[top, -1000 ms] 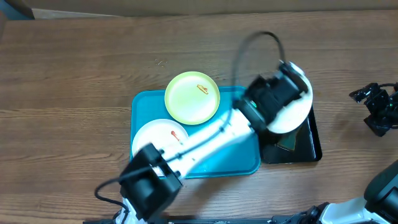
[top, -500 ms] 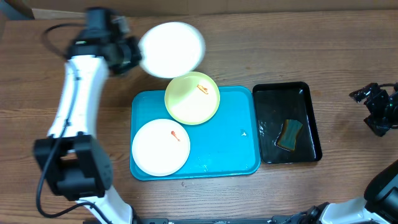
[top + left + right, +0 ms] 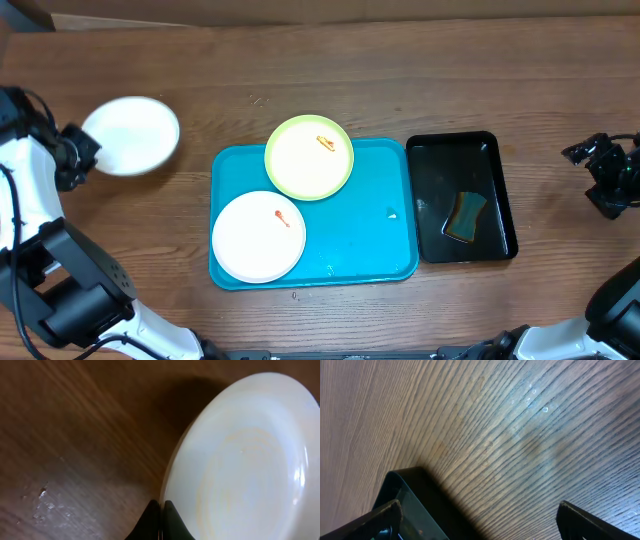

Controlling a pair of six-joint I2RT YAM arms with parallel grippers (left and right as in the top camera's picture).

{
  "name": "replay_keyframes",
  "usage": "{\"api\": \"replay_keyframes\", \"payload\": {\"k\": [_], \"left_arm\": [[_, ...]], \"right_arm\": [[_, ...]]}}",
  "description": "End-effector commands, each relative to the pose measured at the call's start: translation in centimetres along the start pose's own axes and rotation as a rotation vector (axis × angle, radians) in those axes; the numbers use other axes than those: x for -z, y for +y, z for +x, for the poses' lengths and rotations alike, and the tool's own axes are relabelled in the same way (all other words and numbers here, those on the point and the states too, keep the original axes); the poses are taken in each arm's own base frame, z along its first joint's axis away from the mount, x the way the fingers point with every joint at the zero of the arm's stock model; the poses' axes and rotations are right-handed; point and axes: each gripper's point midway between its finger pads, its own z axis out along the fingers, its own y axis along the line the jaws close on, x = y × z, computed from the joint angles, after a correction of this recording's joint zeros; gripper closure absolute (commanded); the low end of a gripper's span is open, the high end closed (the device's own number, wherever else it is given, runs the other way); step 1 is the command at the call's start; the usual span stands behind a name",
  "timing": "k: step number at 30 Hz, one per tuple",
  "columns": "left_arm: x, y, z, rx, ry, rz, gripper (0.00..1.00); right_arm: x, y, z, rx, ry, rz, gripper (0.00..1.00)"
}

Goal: Clean dirty plates on tray and stack at the side
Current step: 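Carry the white plate left and set it on the table, then move the left gripper to pinch the yellow plate's rim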

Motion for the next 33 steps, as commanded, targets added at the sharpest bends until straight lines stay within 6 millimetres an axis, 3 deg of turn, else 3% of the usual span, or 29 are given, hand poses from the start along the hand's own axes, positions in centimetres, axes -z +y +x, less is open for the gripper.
{"api": "replay_keyframes", "payload": {"k": [1,6,12,14,15,17,21,25,28,31,33], "left_arm": [[-1.3,1.2,1.3,-0.066,0.009,-0.039,0.96],[-3.3,1.4,2.3,-0.078,-0.004,-0.032,0.96],[-3.5,1.0,2.8,-0.085,0.007,-0.019,0.95],[-3.5,0.4,3.0,-0.097,0.017,0.005,0.91],[-3.5,0.2,3.2,-0.101,0.023,0.016,0.81],[-3.5,-0.3,3.5,-0.103,0.038,0.046,0.36],[-2.3,-3.2,3.8,-0.15,0.073,0.201,0.27],[0.6,-7.1,3.5,-0.183,0.097,0.329,0.3],[2.4,-9.8,4.5,-0.241,0.127,0.361,0.31],[3.1,-12.8,7.1,-0.324,0.173,0.38,0.32],[3.2,-14.7,9.5,-0.383,0.214,0.383,0.42]], "right_arm": [[0.7,0.7,-0.9,0.017,-0.028,-0.017,0.0],[0.7,0.7,-0.9,0.017,-0.028,-0.017,0.0],[0.7,0.7,-0.9,0.017,-0.028,-0.016,0.0],[0.7,0.7,-0.9,0.017,-0.028,-0.017,0.0],[0.7,0.7,-0.9,0.017,-0.028,-0.017,0.0],[0.7,0.7,-0.9,0.017,-0.028,-0.017,0.0],[0.7,0.7,-0.9,0.017,-0.028,-0.017,0.0],[0.7,0.7,-0.9,0.017,-0.028,-0.016,0.0],[0.7,0.7,-0.9,0.017,-0.028,-0.017,0.0],[0.7,0.7,-0.9,0.017,-0.028,-0.017,0.0],[0.7,0.7,-0.9,0.017,-0.028,-0.017,0.0]]}}
